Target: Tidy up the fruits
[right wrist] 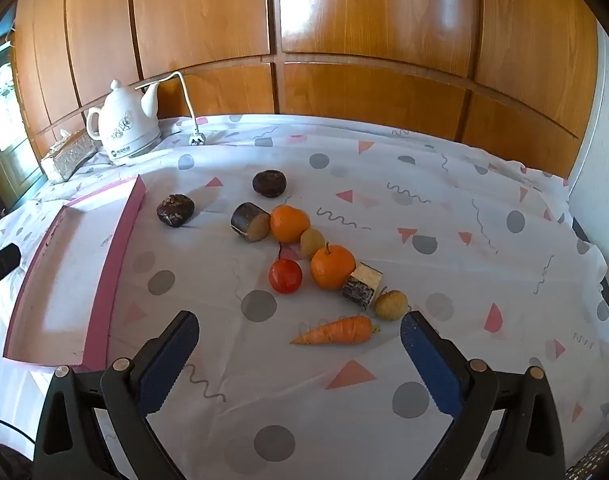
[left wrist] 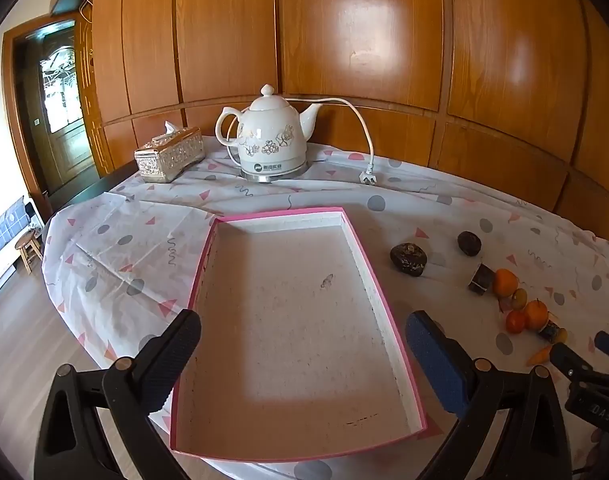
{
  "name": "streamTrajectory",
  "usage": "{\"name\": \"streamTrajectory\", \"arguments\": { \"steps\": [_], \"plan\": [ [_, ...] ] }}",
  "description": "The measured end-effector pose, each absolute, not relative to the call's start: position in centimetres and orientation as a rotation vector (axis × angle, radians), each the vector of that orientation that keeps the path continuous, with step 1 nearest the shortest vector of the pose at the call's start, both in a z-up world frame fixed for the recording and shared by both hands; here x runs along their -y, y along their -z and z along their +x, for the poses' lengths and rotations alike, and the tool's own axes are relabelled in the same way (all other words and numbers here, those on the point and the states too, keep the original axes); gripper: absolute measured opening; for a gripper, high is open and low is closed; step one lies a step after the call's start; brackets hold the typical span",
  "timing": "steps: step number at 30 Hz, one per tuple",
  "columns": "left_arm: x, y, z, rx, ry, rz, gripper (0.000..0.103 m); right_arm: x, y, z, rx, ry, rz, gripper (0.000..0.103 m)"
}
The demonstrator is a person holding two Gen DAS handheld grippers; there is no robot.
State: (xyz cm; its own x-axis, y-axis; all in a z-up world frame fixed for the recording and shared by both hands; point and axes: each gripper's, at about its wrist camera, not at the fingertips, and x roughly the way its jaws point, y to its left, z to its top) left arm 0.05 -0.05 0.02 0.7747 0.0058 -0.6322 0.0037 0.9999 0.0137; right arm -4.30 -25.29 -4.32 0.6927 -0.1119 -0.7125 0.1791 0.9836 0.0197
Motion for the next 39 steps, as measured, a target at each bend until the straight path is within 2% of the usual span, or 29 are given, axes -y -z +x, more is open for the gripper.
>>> {"name": "streamTrajectory", "arguments": {
  "steps": [39],
  "plan": [
    [0.5,0.9,0.4,-0.733,0.033,-0.023,0.103,25.7,2.9,-4.4,-0.76,0.192,0.083,0.102]
  ]
}}
